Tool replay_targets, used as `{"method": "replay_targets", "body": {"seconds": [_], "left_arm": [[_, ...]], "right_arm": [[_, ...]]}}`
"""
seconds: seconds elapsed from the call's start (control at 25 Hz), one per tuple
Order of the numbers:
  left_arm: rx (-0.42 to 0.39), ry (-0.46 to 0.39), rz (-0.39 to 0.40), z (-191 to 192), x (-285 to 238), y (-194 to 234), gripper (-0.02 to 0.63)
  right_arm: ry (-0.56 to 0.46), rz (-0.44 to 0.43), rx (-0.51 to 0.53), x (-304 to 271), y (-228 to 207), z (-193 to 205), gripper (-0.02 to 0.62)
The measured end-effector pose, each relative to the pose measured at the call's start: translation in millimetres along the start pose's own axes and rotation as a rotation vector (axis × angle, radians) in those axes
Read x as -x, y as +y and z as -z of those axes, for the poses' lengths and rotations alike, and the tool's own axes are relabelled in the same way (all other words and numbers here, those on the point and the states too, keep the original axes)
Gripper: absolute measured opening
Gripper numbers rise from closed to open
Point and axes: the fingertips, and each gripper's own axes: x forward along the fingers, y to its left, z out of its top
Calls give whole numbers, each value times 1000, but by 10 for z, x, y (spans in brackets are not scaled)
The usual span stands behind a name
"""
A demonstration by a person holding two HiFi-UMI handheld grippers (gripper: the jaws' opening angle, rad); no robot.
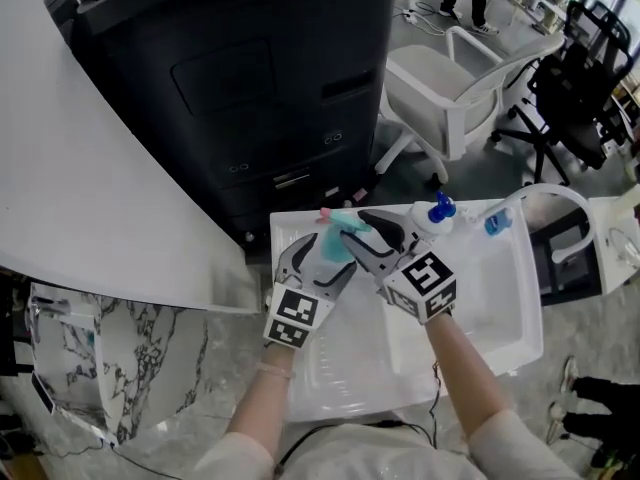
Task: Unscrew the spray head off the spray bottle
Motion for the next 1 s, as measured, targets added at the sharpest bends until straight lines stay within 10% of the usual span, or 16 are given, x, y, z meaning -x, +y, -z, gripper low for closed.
{"method": "replay_targets", "body": {"seconds": [0.52, 1.0], "left_arm": [[-107, 28, -80, 104, -273, 0, 351], [-221, 64, 12, 193, -43, 104, 299]], "right_arm": [[16, -105, -287, -45, 140, 18, 126], [82, -208, -27, -131, 429, 5, 103]]}}
